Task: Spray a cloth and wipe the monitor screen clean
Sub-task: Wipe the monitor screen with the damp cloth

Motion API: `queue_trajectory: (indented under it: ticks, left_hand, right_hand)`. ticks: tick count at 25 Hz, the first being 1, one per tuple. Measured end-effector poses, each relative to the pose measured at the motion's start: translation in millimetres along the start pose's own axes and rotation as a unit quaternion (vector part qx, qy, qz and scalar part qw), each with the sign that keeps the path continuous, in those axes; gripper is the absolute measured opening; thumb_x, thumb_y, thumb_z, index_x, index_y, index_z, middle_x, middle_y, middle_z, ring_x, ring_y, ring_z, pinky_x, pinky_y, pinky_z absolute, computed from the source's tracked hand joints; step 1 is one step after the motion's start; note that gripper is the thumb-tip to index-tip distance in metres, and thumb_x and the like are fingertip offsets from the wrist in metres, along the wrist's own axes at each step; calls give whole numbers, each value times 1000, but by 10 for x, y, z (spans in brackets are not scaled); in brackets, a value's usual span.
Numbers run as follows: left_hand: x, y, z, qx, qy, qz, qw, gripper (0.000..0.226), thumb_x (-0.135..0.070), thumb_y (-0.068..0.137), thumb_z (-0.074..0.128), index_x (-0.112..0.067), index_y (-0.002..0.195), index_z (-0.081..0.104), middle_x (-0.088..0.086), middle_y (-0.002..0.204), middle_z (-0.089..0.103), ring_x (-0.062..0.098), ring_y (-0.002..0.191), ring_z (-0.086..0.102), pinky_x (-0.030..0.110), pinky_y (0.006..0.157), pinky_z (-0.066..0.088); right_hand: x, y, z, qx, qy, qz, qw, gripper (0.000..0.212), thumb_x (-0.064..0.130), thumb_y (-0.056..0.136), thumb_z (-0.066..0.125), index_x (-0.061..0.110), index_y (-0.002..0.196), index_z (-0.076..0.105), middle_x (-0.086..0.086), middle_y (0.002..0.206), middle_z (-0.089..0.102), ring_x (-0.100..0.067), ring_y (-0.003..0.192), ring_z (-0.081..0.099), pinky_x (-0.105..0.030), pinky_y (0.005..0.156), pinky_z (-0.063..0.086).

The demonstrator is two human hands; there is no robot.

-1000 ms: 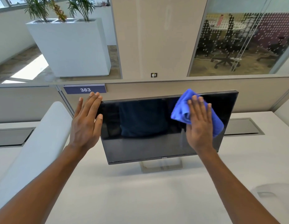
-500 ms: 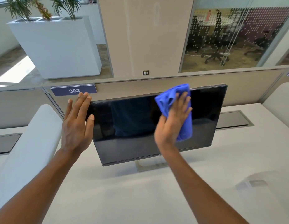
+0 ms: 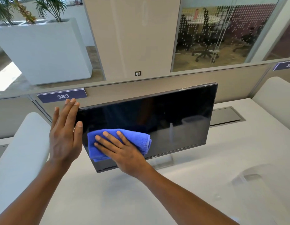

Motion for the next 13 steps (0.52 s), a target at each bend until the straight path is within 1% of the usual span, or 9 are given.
queue_trajectory:
  ticks: [3, 7, 9, 10, 12, 13]
  left_hand:
    - [-2, -4, -13, 3, 4, -3, 1000, 54, -19, 109, 33, -4, 160, 42, 12, 169, 40, 23, 163, 28, 56, 133, 19]
    - [-17, 3, -17, 2, 8, -7, 1000, 53, -18, 108, 35, -4, 159, 43, 12, 169, 40, 21, 163, 28, 55, 134, 19]
    - [-11, 4, -11, 0, 9, -3, 1000, 53, -18, 108, 36, -4, 159, 43, 12, 168, 41, 21, 163, 28, 55, 134, 19]
    - [-6, 1, -7, -1, 10, -1, 1000, 53, -18, 109, 36, -5, 159, 43, 12, 169, 41, 21, 163, 28, 54, 134, 18]
    - [1, 0, -3, -3, 12, -1, 1000, 53, -19, 109, 36, -6, 159, 43, 10, 169, 40, 21, 162, 29, 52, 134, 18]
    - [4, 2, -1, -4, 12, 0, 1000, 53, -20, 109, 35, -6, 159, 43, 10, 169, 40, 21, 162, 29, 51, 135, 18]
  right_hand:
    - [-231, -391, 50, 18, -49, -31, 998, 90, -4, 92, 48, 18, 170, 9, 1, 179, -2, -21, 165, -1, -47, 133, -9]
    - [-774, -772, -138, 12, -110, -29, 993, 82, 1, 96, 45, 22, 169, 14, 3, 178, 2, -19, 165, 4, -47, 134, -5]
    - [-1083, -851, -334, -3, -125, -4, 992, 76, 2, 102, 42, 23, 169, 15, 5, 178, 4, -18, 165, 7, -47, 134, 0]
    - [-1237, -860, -442, -15, -131, 14, 991, 71, 2, 105, 37, 24, 169, 15, 6, 178, 4, -18, 165, 8, -47, 134, 1]
    - [-1545, -842, -656, -44, -136, 60, 988, 65, 5, 109, 27, 25, 169, 15, 7, 178, 5, -18, 164, 10, -49, 134, 5]
    - [-1695, -833, -762, -62, -134, 91, 985, 64, 6, 109, 26, 26, 169, 15, 7, 177, 7, -19, 164, 13, -50, 133, 6]
Point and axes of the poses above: each hand's wrist, its own y-axis towards the middle knuckle, its own z-axis out of the palm, x = y × z, the point moved 4 cm from there along y, towards the middle knuckle
